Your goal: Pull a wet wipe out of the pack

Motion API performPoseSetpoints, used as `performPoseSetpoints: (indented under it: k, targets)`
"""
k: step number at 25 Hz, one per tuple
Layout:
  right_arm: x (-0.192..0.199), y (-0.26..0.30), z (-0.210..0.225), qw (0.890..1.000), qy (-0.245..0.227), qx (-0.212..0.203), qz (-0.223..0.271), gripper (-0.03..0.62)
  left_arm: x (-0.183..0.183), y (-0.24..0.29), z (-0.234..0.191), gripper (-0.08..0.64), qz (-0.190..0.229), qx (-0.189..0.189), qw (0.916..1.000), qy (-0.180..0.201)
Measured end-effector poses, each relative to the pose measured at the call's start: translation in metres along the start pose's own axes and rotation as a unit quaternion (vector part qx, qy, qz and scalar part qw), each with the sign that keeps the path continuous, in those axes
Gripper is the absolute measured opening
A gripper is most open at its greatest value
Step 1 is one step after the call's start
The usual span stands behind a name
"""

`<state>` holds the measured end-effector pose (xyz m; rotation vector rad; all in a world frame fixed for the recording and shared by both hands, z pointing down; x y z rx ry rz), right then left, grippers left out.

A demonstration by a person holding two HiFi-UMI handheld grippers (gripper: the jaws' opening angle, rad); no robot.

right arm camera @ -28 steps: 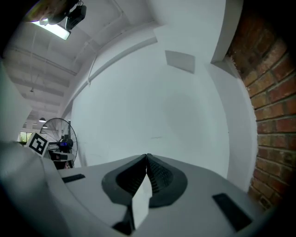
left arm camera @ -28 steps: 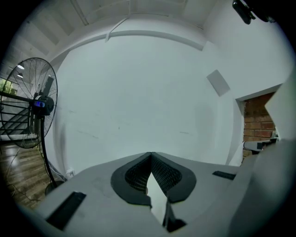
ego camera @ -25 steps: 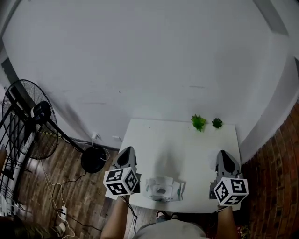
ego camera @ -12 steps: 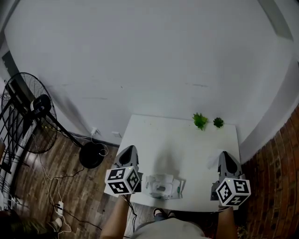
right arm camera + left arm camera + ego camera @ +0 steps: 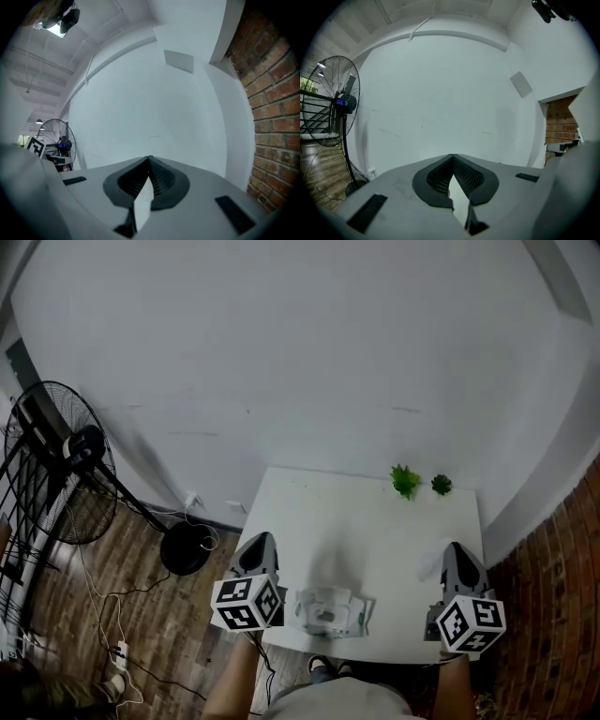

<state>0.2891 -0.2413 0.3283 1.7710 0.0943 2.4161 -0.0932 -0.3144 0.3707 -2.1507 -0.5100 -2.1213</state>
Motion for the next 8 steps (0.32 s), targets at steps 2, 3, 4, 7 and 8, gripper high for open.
performPoseSetpoints:
  k: [2, 3, 4, 7, 8]
  targets:
    - [-0.0005, -0.0009, -0.0010, 1.000, -0.001, 0.000, 0.000, 0.003, 0.0001, -0.0007, -0.0007, 0.000, 0.001, 0.000, 1.0000, 0.000]
    - [-0.0007, -0.0014, -0.0015, 1.000, -0.002, 0.000, 0.000, 0.002, 0.0003, -0.0011, -0.0012, 0.000, 0.001, 0.000, 1.0000, -0.001]
    - [-0.0008, -0.0019, -0.0022, 1.000, -0.004, 0.000, -0.001, 0.003, 0.0008, -0.0016, -0.0020, 0.000, 0.000, 0.000, 1.0000, -0.001]
    - [-0.0007, -0.0032, -0.0044, 1.000, -0.008, -0.003, -0.002, 0.003, 0.0028, -0.0034, -0.0051, 0.000, -0.001, -0.002, 1.0000, -0.001]
    - [-0.0008, -0.0036, -0.0052, 1.000, -0.009, -0.004, -0.003, 0.003, 0.0036, -0.0040, -0.0061, 0.000, -0.001, -0.003, 1.0000, -0.002]
Point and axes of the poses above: the fingertips, and each gripper's own axes: y forward along the fingers, z to its right, x out of its underside, the point moved 8 cm from there along -y, backward along the fingers, and after that the axes turned 11 degrees about y, right-handed, at the moved point
